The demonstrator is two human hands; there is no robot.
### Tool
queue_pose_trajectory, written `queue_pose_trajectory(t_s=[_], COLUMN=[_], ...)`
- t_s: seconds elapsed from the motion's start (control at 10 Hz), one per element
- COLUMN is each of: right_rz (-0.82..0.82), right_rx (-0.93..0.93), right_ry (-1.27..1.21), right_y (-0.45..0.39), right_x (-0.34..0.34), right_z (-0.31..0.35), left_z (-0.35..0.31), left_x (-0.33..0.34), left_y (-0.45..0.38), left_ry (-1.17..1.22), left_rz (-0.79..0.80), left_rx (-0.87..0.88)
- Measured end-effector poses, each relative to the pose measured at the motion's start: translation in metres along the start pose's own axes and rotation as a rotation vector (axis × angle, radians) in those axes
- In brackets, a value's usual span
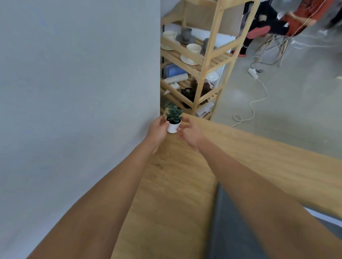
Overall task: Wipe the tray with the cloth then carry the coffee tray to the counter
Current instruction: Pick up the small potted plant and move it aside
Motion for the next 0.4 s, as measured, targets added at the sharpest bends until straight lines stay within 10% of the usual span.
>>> queue_pose_trajectory(t_s=[0.4], right_rz=[-0.026], right_rx=[-0.031], right_ry=[0.072], right_y=[0.072], right_x=[-0.056], right_z=[0.01], left_z=[0.001], left_x=[0.027], left_y=[0.052], left_ry=[-0.152], left_rz=[-0.155], left_rx=[0.122])
Point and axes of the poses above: each hand's wrist, its own y-axis away from the middle knuckle, its own x-axis out of the palm, z = x × y, the point moved 1 cm from there along -y, towards the middle knuckle, and after that the axes turned 3 degrees about z, right-handed, at the moved point
